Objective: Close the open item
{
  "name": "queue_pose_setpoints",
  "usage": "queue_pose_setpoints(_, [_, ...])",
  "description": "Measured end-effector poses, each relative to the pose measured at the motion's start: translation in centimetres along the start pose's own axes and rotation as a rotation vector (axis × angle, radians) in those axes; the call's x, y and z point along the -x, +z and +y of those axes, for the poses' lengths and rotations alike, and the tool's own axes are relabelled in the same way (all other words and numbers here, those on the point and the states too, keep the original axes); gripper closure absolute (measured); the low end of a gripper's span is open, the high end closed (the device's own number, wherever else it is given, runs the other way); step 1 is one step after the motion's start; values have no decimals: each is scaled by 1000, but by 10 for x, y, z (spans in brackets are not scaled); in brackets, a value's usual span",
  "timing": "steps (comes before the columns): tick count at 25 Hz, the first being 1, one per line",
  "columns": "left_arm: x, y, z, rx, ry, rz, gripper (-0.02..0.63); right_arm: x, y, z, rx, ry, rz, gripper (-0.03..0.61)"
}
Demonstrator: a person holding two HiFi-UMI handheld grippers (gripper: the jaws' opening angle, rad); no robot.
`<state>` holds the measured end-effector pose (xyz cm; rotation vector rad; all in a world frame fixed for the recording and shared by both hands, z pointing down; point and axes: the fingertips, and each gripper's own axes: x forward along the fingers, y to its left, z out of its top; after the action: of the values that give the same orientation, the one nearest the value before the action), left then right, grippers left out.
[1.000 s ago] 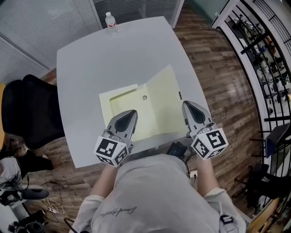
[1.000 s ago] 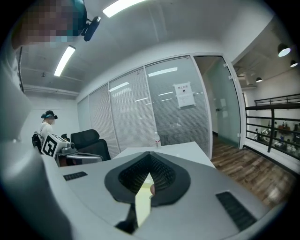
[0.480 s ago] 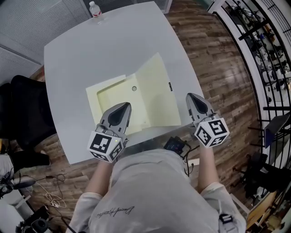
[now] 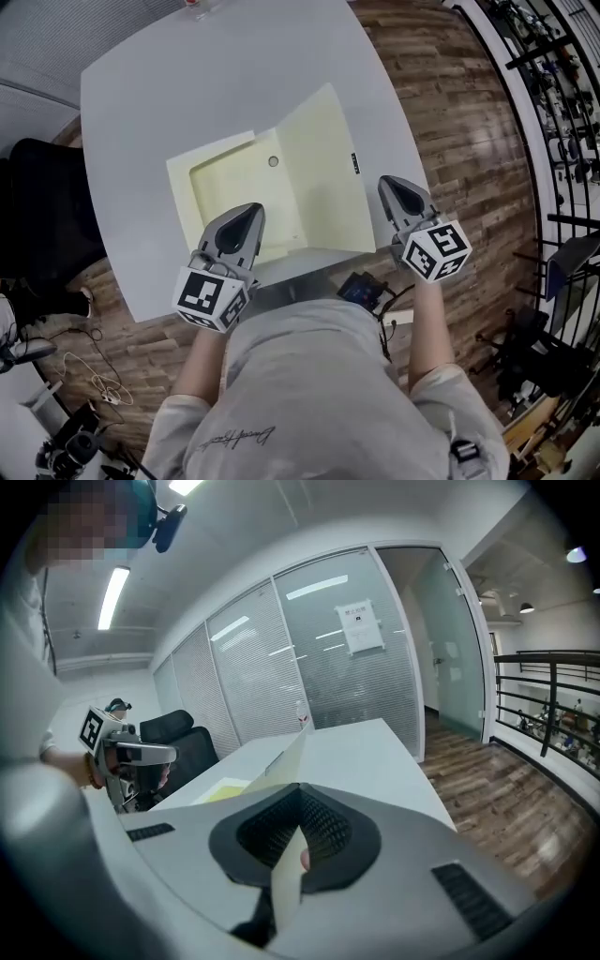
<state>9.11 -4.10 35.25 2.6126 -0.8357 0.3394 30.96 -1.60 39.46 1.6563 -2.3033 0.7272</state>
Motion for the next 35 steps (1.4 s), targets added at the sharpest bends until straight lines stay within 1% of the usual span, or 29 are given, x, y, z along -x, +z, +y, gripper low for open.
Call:
queue_pose_setpoints(5, [-3,-12,2,21,18,20,604,-13,-13,1,2,59,31,566])
queue_pose_setpoints(12, [-1,-23,3,52,45,31,604,-32,-27,8,-26,129,57,565])
queue_pose_setpoints(20, [4,-26,11,62,60,25,604,-42,-26,31,-2,207,73,566])
queue_pose_setpoints(27, [16,-24,21,71,94,14,604,-43,-19,59,10,276,68,566])
queue_pose_setpoints(35, [41,-28,34,85,137,3,604,-52,-14,91,39,328,78,565])
